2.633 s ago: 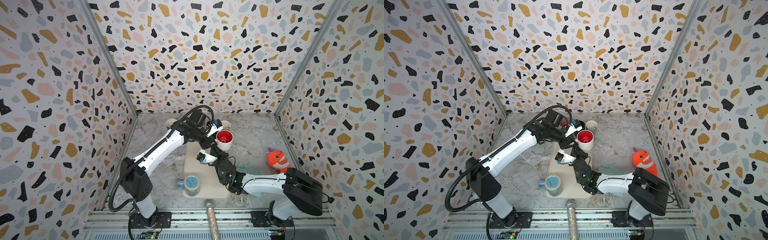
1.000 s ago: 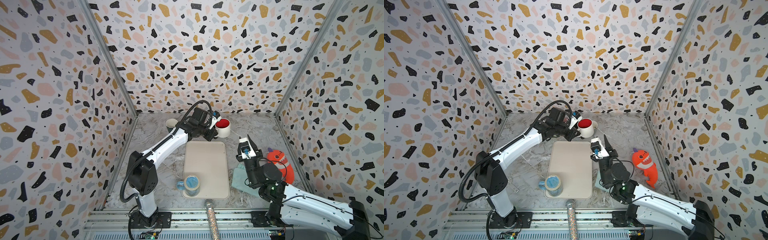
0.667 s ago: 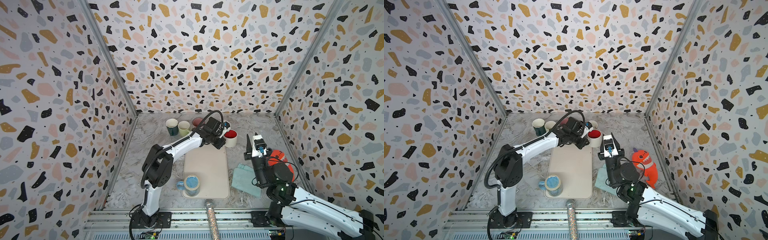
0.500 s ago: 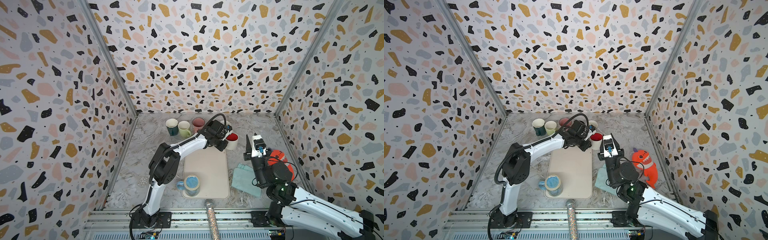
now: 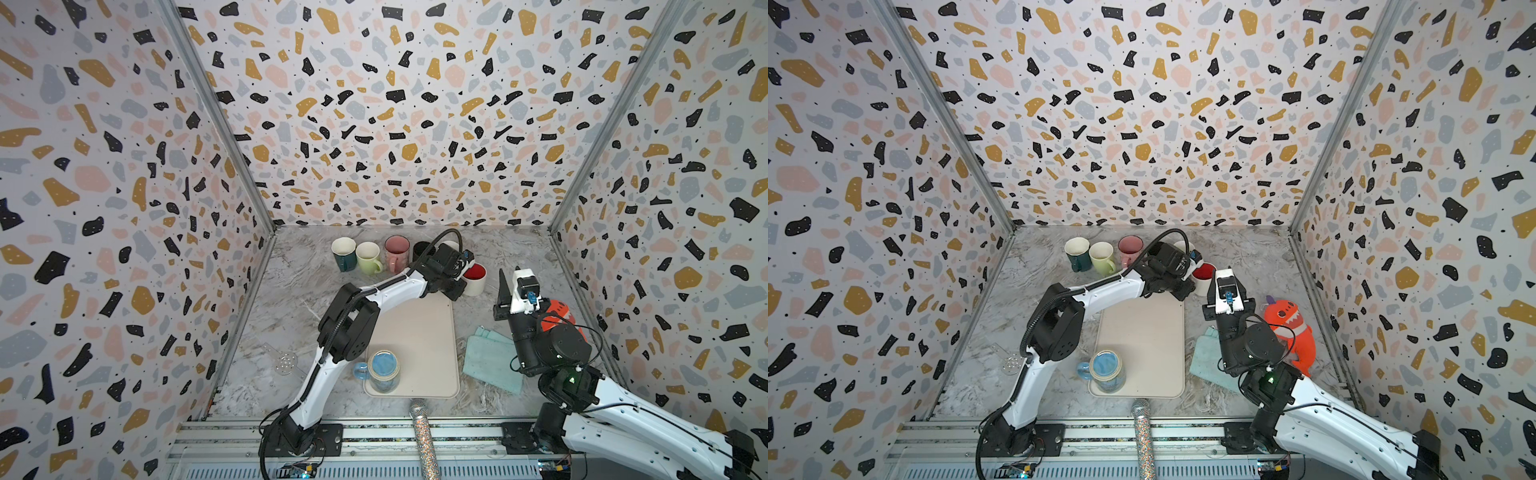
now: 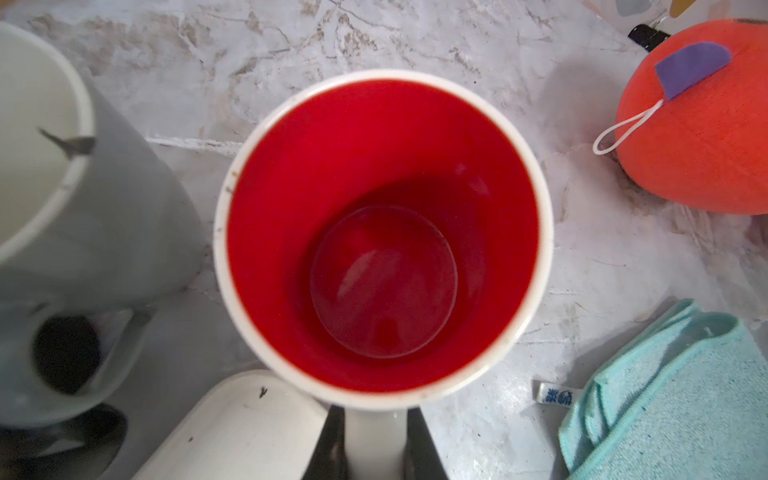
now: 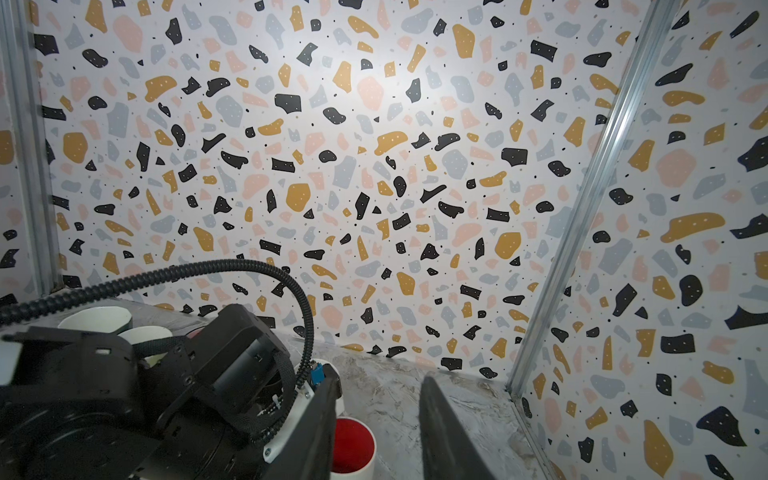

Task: Turn the mug right side up
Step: 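Lower the white mug upright beside the grey mug with the left gripper and release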

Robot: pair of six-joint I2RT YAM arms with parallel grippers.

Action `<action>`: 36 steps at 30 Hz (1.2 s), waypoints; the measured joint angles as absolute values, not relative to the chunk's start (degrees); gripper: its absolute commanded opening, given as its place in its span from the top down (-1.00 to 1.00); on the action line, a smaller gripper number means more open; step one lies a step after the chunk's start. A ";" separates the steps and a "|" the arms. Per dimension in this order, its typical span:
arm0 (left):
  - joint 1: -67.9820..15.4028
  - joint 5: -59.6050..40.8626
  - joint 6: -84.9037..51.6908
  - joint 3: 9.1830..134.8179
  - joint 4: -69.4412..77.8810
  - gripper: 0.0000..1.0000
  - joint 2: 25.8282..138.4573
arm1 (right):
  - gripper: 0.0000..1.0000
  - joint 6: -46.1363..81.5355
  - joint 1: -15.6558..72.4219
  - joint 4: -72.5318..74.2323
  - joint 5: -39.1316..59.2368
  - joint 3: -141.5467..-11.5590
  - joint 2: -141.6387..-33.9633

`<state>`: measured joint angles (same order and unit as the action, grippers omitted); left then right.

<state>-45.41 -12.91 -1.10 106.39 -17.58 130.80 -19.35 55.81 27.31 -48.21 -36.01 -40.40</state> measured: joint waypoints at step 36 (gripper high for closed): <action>-46.04 -5.93 -2.66 116.31 -13.63 0.38 141.21 | 0.29 -15.51 52.90 23.94 -46.48 -36.01 -39.53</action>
<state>-46.04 -5.93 -2.66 116.31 -13.63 141.21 -15.51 52.90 23.94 -46.48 -36.01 -39.53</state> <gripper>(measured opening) 0.281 0.351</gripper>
